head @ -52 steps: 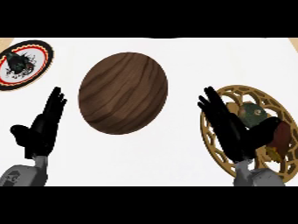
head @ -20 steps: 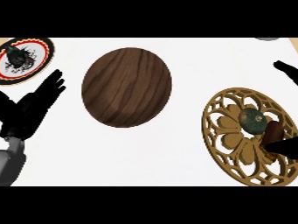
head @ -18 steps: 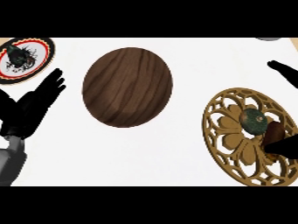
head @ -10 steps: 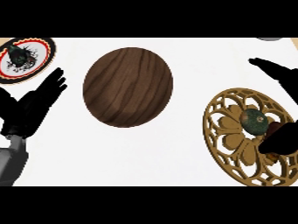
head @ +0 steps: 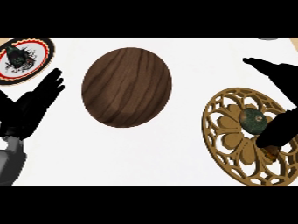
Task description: Pick the squash from the placemat and place it in the bowl
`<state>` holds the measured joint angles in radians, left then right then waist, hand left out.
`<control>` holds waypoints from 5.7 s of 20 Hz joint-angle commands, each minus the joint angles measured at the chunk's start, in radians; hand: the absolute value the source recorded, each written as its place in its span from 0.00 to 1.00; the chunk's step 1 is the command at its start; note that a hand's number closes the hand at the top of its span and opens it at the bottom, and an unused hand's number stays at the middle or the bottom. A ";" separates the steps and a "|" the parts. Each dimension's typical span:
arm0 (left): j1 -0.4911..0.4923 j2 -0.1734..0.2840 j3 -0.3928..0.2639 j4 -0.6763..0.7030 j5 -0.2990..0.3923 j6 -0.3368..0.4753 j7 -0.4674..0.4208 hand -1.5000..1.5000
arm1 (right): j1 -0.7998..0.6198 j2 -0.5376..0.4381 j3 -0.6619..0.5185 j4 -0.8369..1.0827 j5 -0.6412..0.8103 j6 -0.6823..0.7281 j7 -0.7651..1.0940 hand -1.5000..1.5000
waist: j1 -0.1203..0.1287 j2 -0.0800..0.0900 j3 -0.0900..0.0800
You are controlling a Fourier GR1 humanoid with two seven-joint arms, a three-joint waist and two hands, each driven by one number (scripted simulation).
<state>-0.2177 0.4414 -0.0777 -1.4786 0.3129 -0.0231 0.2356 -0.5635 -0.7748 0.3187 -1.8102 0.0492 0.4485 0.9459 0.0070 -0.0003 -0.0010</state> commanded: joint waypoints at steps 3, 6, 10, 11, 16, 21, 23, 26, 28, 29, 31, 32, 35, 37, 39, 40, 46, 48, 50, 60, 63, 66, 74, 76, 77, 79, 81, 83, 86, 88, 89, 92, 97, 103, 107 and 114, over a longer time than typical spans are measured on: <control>-0.008 -0.014 0.020 -0.020 -0.010 -0.004 0.033 0.50 | -0.006 0.028 0.028 0.004 0.044 0.087 0.115 0.00 | -0.003 -0.001 0.000; 0.026 -0.005 0.046 -0.026 -0.011 -0.023 0.001 0.50 | 0.004 0.045 0.037 0.038 0.058 0.091 0.118 0.00 | 0.000 -0.001 0.000; -0.024 -0.074 0.004 -0.053 -0.059 0.043 0.082 0.50 | 0.057 0.047 0.005 0.040 0.116 0.091 0.051 0.00 | -0.008 -0.001 0.001; -0.004 -0.037 0.040 -0.020 -0.046 -0.019 0.026 0.50 | -0.022 0.089 0.019 0.113 0.117 0.126 0.075 0.00 | 0.000 0.001 0.000; 0.076 -0.098 0.015 -0.034 -0.097 -0.011 -0.025 0.50 | 0.028 0.116 -0.025 0.109 0.175 0.133 0.035 0.00 | -0.003 -0.001 0.001; 0.019 -0.082 0.074 0.031 -0.089 -0.066 -0.025 0.50 | 0.077 0.173 -0.032 0.161 0.268 0.128 -0.034 0.00 | -0.005 0.000 0.001; 0.053 -0.063 0.079 -0.040 -0.072 -0.085 0.021 0.50 | 0.055 0.214 -0.019 0.213 0.300 0.124 -0.026 0.00 | 0.000 0.000 0.001; 0.043 -0.107 0.071 -0.020 -0.126 -0.049 -0.001 0.50 | 0.044 0.205 -0.080 0.229 0.308 0.174 -0.055 0.00 | -0.003 0.000 0.001; -0.037 -0.077 0.120 0.043 -0.068 -0.104 0.029 0.50 | 0.042 0.189 -0.084 0.318 0.333 0.171 -0.153 0.00 | -0.004 0.002 0.001; -0.058 -0.085 0.103 0.042 -0.095 -0.094 0.036 0.50 | 0.087 0.270 -0.027 0.263 0.379 0.115 -0.076 0.00 | -0.007 0.001 0.001; -0.035 -0.119 0.080 0.020 -0.135 -0.058 0.043 0.50 | 0.104 0.230 -0.076 0.324 0.388 0.142 -0.173 0.00 | -0.006 0.001 0.001; -0.017 -0.108 0.110 0.026 -0.119 -0.087 0.013 0.50 | 0.015 0.293 -0.069 0.367 0.411 0.159 -0.112 0.00 | -0.001 0.001 0.001; 0.022 -0.095 0.132 -0.065 -0.095 -0.105 0.085 0.50 | 0.086 0.290 -0.078 0.325 0.450 0.171 -0.133 0.00 | -0.003 0.000 0.001; 0.038 -0.147 0.092 -0.008 -0.148 -0.090 -0.003 0.50 | 0.107 0.244 -0.098 0.398 0.469 0.159 -0.233 0.00 | -0.004 0.001 0.001; 0.045 -0.146 0.108 -0.028 -0.156 -0.096 0.003 0.50 | 0.044 0.282 -0.132 0.459 0.501 0.155 -0.239 0.00 | -0.001 0.001 0.001; 0.068 -0.129 0.131 -0.074 -0.128 -0.118 0.046 0.50 | 0.091 0.324 -0.125 0.387 0.508 0.156 -0.187 0.00 | -0.003 0.000 0.001; -0.011 -0.153 0.143 0.017 -0.171 -0.114 0.020 0.50 | 0.101 0.320 -0.129 0.535 0.611 0.104 -0.352 0.00 | -0.004 0.002 0.001; -0.023 -0.138 0.167 0.031 -0.164 -0.138 0.018 0.50 | 0.132 0.334 -0.136 0.528 0.629 0.088 -0.373 0.00 | -0.007 0.001 0.001; -0.012 -0.136 0.171 -0.006 -0.149 -0.151 0.053 0.50 | 0.096 0.323 -0.164 0.630 0.654 0.069 -0.435 0.00 | -0.003 0.002 0.001; 0.008 -0.213 0.135 -0.039 -0.215 -0.105 0.052 0.50 | 0.109 0.336 -0.174 0.720 0.760 -0.068 -0.633 1.00 | -0.003 0.001 0.001; -0.094 -0.179 0.179 0.052 -0.193 -0.139 0.061 0.50 | 0.054 0.402 -0.173 0.661 0.769 -0.026 -0.534 1.00 | -0.009 0.001 0.001; -0.007 -0.204 0.163 -0.030 -0.221 -0.129 0.047 0.50 | 0.051 0.366 -0.202 0.733 0.808 -0.054 -0.649 1.00 | -0.003 0.001 0.001; 0.028 -0.209 0.173 -0.042 -0.225 -0.142 0.050 0.50 | 0.115 0.368 -0.225 0.423 0.770 0.077 -0.572 1.00 | -0.012 -0.003 0.001; -0.002 -0.185 0.208 0.007 -0.211 -0.158 0.026 0.50 | 0.299 0.444 -0.170 0.333 0.817 -0.038 -0.527 1.00 | -0.024 -0.004 0.001; 0.001 -0.137 0.250 -0.016 -0.169 -0.188 0.070 0.50 | 0.335 0.450 -0.166 0.243 0.814 -0.002 -0.462 1.00 | -0.027 -0.007 0.000; 0.012 -0.152 0.237 -0.002 -0.189 -0.179 0.036 0.50 | 0.425 0.567 -0.082 0.135 0.867 -0.071 -0.348 1.00 | -0.048 -0.012 -0.001; 0.056 -0.213 0.194 -0.014 -0.229 -0.133 0.023 0.50 | 0.539 0.584 -0.027 0.010 0.905 -0.091 -0.302 1.00 | -0.044 -0.010 0.000; 0.048 -0.170 0.226 -0.063 -0.169 -0.187 0.065 0.50 | 0.637 0.577 0.003 -0.094 0.926 -0.120 -0.305 1.00 | -0.026 -0.007 0.001; 0.017 -0.170 0.221 -0.003 -0.199 -0.182 0.034 0.50 | 0.673 0.604 0.123 -0.277 0.997 -0.056 -0.194 1.00 | -0.026 -0.005 0.000; 0.031 -0.195 0.203 -0.036 -0.199 -0.170 0.064 0.50 | 0.676 0.594 0.135 -0.356 1.003 -0.008 -0.164 1.00 | -0.017 -0.003 0.001; 0.006 -0.189 0.198 -0.049 -0.218 -0.159 0.064 0.50 | 0.653 0.617 0.150 -0.397 1.007 0.014 -0.129 1.00 | -0.016 -0.003 0.000; 0.036 -0.196 0.190 -0.127 -0.194 -0.158 0.130 0.50 | 0.595 0.661 0.223 -0.560 1.040 0.164 0.018 1.00 | -0.011 -0.006 0.000; -0.013 -0.215 0.185 -0.038 -0.217 -0.148 0.096 0.50 | 0.403 0.743 0.223 -0.666 1.033 0.446 0.148 1.00 | -0.012 -0.001 -0.002; 0.007 -0.196 0.214 -0.015 -0.200 -0.176 0.053 0.50 | 0.248 0.773 0.272 -0.656 0.965 0.484 0.284 1.00 | -0.012 -0.004 -0.003; -0.051 -0.164 0.238 0.011 -0.184 -0.192 0.072 0.50 | 0.129 0.774 0.243 -0.533 0.845 0.289 0.329 1.00 | 0.001 -0.001 -0.003; -0.061 -0.203 0.196 -0.006 -0.211 -0.165 0.095 0.50 | -0.142 0.774 0.193 -0.306 0.708 0.104 0.442 1.00 | 0.015 -0.003 -0.003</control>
<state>-0.2482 0.2467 0.1232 -1.4963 0.1057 -0.1991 0.3162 -0.5641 -0.0123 0.5199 -2.2051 0.8488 0.6208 1.1504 0.0189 -0.0035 -0.0040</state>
